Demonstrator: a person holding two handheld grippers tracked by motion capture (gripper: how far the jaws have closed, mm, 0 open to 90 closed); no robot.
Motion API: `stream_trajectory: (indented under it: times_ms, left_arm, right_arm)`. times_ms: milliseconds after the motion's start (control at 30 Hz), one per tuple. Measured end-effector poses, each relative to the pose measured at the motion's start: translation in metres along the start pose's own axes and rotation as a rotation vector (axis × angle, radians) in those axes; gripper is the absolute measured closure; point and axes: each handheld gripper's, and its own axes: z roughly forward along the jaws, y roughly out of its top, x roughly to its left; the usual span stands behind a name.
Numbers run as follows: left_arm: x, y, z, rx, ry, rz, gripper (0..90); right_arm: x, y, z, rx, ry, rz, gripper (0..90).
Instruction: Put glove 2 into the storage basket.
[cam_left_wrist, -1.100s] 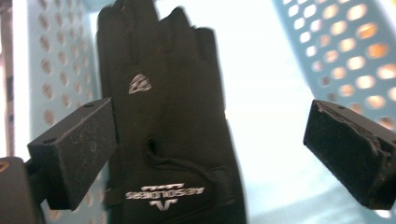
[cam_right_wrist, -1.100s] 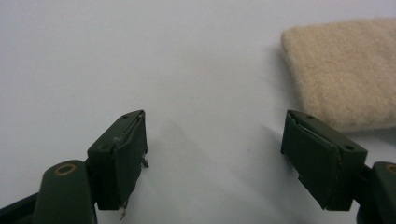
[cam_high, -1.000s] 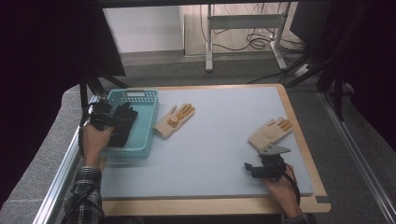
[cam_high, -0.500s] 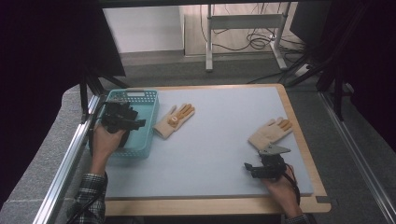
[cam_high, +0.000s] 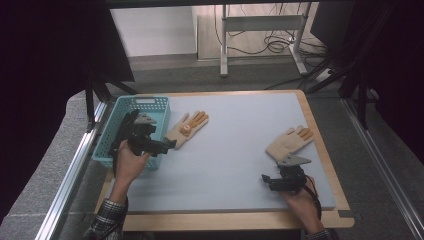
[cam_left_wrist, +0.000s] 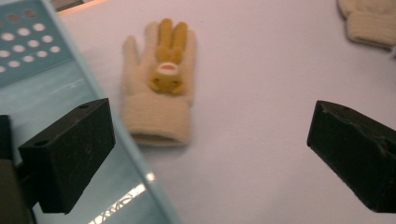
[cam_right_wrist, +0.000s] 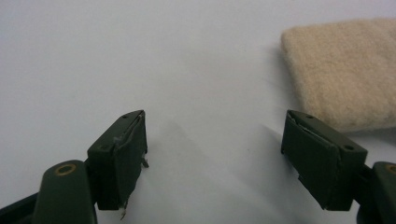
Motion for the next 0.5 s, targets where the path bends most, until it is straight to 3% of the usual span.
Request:
stream_trajectory:
  times_ms: [433,500]
  left_arm:
    - [-0.051,-0.037,0.027,-0.014,-0.057,0.071,1.5]
    - [-0.054,-0.041,0.028,-0.017,-0.061,0.071,1.6]
  right_arm:
    - [0.000,0.000,0.000,0.000,0.000,-0.001,21.8]
    - [0.000,0.000,0.000,0.000,0.000,0.000,21.8]
